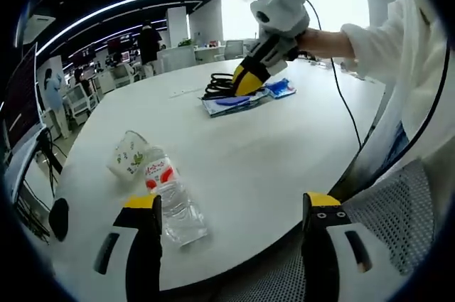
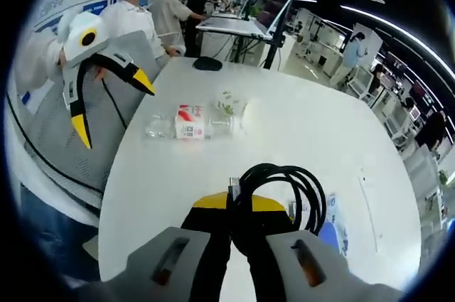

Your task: Arrange the tabletop items into an orderly group along one side of the table until the central work area is clear of visible clutter.

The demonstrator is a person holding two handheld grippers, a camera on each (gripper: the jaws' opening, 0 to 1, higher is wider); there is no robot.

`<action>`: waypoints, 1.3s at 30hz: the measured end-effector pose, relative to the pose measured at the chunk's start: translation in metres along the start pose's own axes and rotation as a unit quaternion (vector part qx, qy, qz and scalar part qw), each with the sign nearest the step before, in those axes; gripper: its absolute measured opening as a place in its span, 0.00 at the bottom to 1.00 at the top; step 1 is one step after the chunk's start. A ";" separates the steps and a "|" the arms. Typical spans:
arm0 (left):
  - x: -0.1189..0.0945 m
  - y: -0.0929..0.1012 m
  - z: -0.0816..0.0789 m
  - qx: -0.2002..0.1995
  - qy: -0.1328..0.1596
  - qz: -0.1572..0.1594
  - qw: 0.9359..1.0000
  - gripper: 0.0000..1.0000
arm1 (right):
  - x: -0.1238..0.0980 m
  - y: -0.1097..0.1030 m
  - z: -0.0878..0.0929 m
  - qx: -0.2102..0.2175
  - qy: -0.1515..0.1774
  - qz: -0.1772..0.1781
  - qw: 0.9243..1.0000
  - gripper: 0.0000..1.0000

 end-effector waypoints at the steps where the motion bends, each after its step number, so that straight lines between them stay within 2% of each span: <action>1: 0.000 -0.001 -0.001 -0.005 0.004 -0.002 1.000 0.84 | -0.004 0.002 0.003 0.001 -0.002 0.004 1.000 0.03; 10: 0.000 0.001 0.000 -0.002 -0.002 -0.003 1.000 0.83 | -0.056 0.015 0.044 0.020 -0.035 0.061 0.997 0.04; 17: 0.001 0.004 0.001 0.002 -0.015 -0.001 1.000 0.81 | -0.094 0.019 0.058 0.037 -0.035 0.097 0.994 0.04; 22: 0.001 0.004 -0.001 0.000 -0.014 -0.004 1.000 0.81 | -0.116 0.021 0.072 0.032 -0.053 0.116 0.991 0.04; 31: 0.002 0.003 0.001 0.000 -0.020 -0.006 1.000 0.81 | -0.143 0.028 0.098 0.037 -0.080 0.144 0.986 0.04; 39: 0.002 0.000 0.004 -0.001 -0.024 -0.009 1.000 0.81 | -0.152 0.028 0.116 0.044 -0.097 0.153 0.983 0.04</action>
Point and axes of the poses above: the point that each gripper's makers call its tool centre point, and the gripper's own axes: x roughly forward along the fingers, y roughly to its right, z roughly out of its underside, the point moved 8 cm from there along -x, roughly backward along the fingers, and after that the axes turned 11 degrees about y, right-handed, at the moved point
